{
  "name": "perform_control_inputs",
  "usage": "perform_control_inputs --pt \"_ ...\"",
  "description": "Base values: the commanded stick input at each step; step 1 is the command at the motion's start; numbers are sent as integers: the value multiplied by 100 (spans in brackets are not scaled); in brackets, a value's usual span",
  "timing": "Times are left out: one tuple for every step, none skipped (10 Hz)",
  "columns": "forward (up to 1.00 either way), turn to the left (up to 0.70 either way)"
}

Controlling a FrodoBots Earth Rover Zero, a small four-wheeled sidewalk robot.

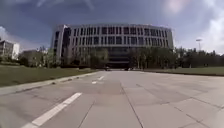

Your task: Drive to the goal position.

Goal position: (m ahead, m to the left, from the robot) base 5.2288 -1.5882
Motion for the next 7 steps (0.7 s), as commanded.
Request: perform_control_inputs --pt "50 0" --pt "50 0" --pt "50 0" --pt "50 0" --pt "50 -1" --pt "50 -19" --pt "50 -38"
